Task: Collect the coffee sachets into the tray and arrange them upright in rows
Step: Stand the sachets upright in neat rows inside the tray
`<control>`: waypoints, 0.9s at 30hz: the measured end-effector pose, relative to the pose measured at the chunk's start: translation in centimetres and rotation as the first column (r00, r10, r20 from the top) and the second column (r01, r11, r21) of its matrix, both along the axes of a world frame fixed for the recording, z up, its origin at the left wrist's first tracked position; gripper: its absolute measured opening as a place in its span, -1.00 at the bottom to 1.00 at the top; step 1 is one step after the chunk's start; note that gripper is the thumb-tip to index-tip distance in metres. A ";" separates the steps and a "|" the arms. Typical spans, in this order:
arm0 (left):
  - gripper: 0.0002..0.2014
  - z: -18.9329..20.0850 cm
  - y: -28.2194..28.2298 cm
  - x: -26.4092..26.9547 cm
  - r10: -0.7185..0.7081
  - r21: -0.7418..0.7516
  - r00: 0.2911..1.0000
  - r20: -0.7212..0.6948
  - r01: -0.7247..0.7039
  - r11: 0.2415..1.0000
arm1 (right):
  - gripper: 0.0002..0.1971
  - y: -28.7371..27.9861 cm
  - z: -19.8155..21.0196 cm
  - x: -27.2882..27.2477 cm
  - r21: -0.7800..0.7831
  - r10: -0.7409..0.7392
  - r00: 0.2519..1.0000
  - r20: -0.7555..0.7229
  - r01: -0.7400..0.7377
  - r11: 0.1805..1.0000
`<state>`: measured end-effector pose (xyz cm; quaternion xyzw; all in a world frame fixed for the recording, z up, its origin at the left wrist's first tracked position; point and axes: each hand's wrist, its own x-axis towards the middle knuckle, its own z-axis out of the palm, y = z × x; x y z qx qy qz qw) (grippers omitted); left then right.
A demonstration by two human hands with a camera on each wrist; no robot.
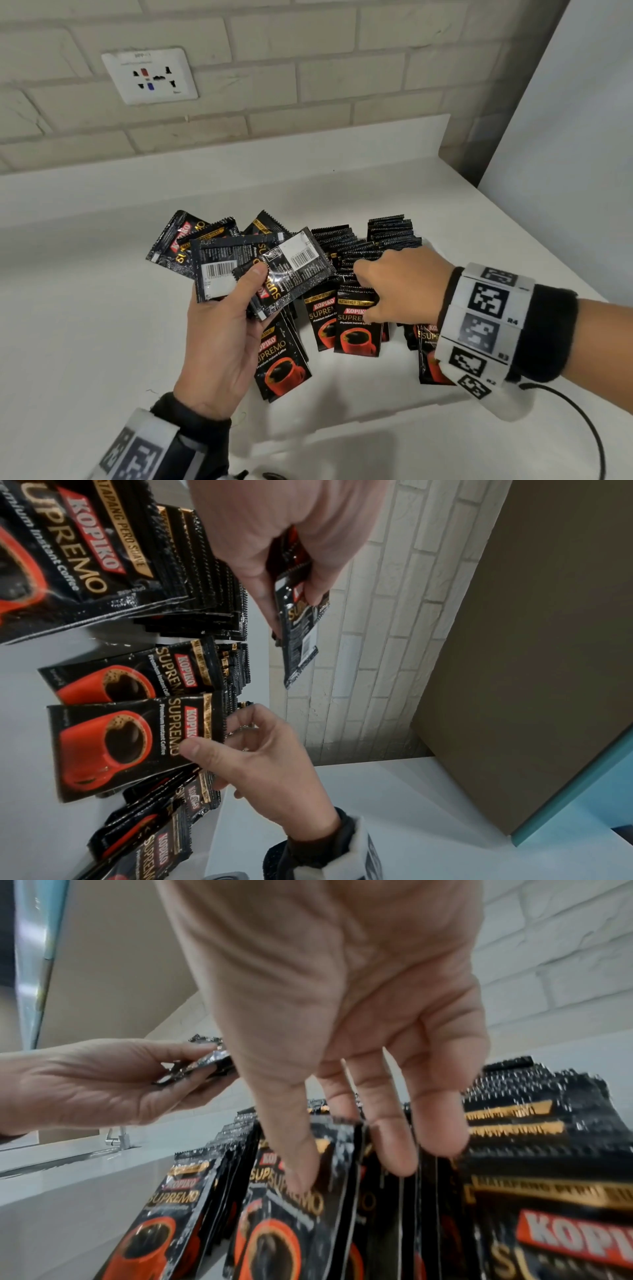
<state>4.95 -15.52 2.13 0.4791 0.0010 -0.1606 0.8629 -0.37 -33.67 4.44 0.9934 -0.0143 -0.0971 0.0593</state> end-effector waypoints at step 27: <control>-0.72 0.1 -1.8 -1.9 -0.052 -0.101 0.980 -0.191 0.033 0.994 | -0.87 -0.5 0.6 -3.3 0.966 -0.514 0.820 -0.252 0.181 -0.185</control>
